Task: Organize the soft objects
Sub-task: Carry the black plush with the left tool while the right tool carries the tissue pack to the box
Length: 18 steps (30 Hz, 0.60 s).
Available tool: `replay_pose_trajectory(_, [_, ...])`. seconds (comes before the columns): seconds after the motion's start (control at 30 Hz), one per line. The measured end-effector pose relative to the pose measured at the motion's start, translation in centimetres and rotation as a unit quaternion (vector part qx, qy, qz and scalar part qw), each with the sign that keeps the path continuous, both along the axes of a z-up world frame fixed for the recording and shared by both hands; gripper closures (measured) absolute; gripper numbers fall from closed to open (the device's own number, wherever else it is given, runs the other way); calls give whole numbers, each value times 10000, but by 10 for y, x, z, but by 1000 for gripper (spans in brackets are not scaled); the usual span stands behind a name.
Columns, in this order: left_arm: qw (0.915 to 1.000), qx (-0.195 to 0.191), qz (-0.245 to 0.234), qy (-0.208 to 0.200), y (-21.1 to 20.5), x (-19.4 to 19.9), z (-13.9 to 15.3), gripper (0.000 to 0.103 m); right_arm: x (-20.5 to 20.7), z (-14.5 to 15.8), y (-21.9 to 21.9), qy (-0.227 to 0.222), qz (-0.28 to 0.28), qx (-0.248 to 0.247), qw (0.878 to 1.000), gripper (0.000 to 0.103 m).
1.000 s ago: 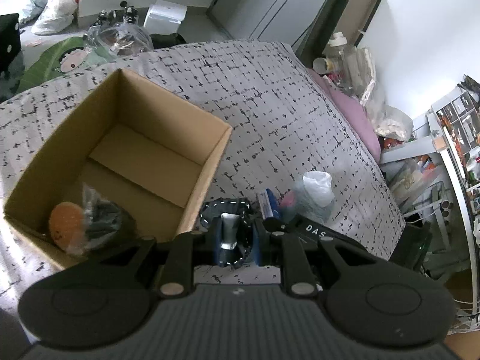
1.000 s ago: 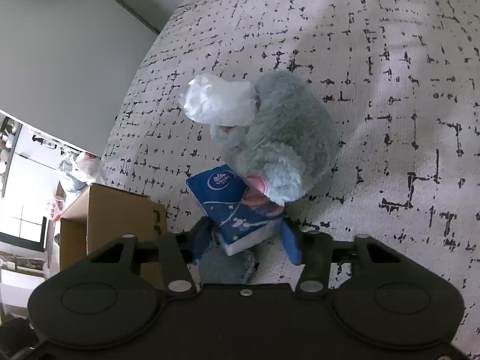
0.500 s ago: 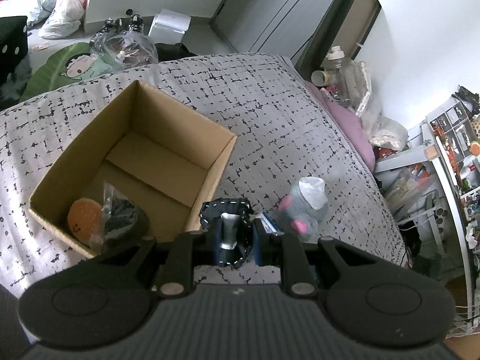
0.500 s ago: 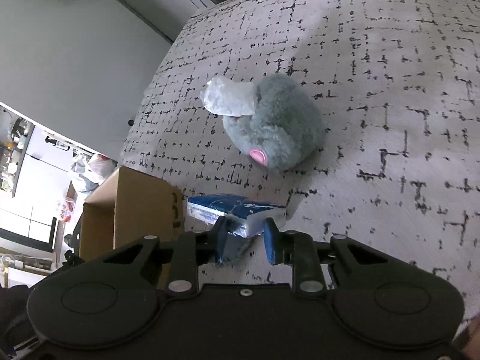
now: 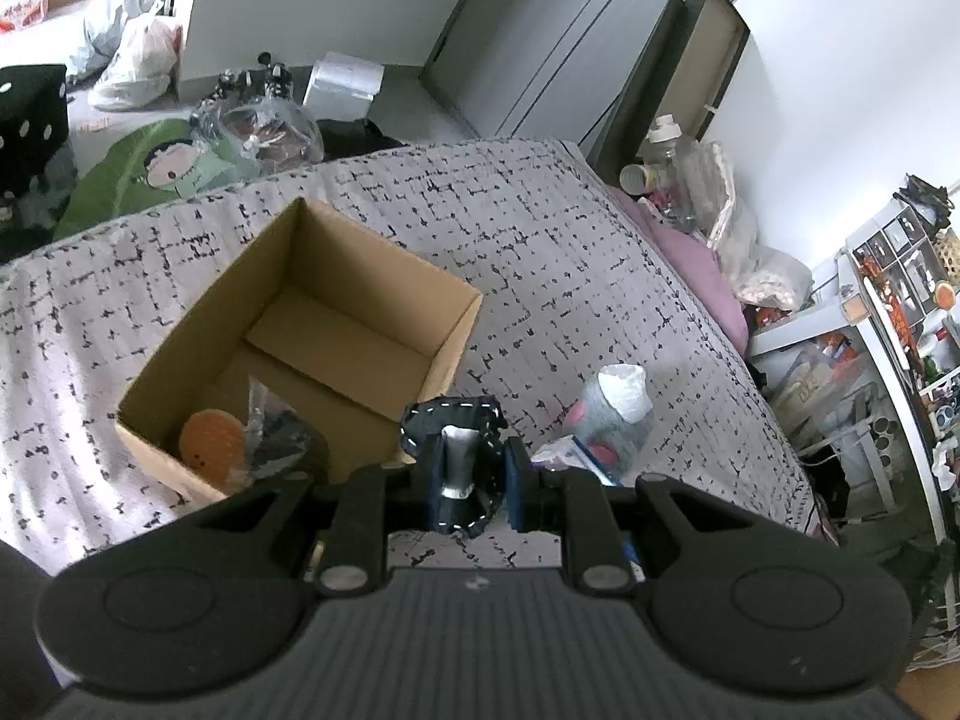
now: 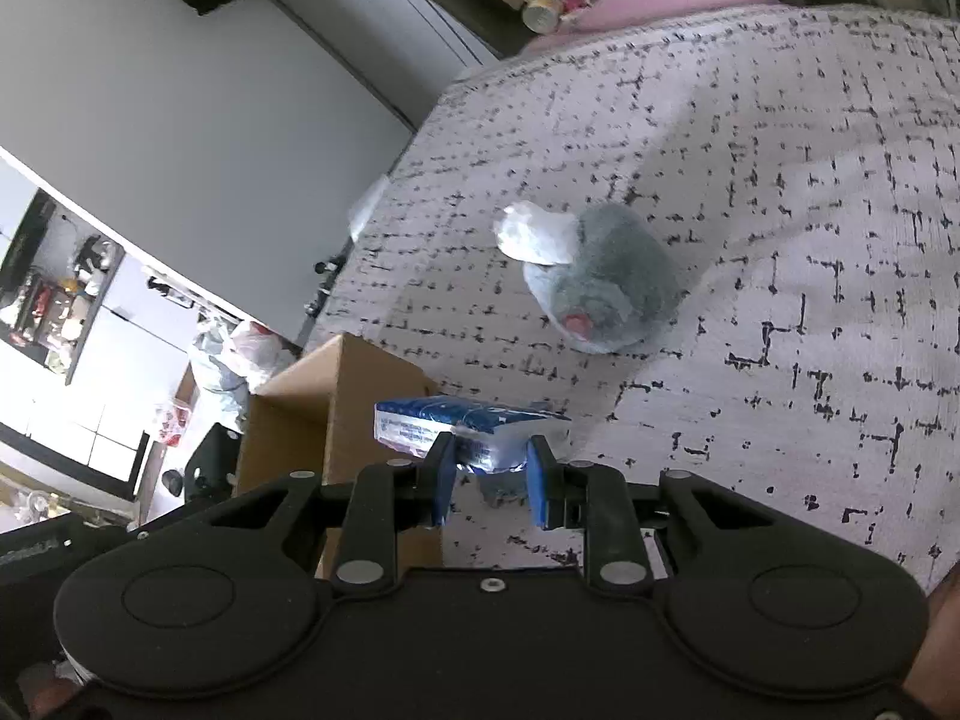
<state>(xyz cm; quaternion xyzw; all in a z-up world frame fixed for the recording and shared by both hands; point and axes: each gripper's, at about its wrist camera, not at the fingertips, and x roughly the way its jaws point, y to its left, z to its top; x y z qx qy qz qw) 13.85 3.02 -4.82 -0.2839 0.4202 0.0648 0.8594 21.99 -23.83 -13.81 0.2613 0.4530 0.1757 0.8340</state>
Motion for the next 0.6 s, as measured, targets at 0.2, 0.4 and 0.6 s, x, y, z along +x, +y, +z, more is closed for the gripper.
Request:
replay_pose_trajectory(0.2, [9998,168,8,-56,1,-4,7,84,-12,17,-3,-335,135,272,9990,79])
replay_pose_trajectory(0.4, [9995,300,28,-70,3,-6,11,84,-16,28,0,-571,271,525,9966,79])
replay_pose_trajectory(0.6, [9992,379,51,-77,9,-2,13,84,-18,34,5,-778,420,645,9940,79])
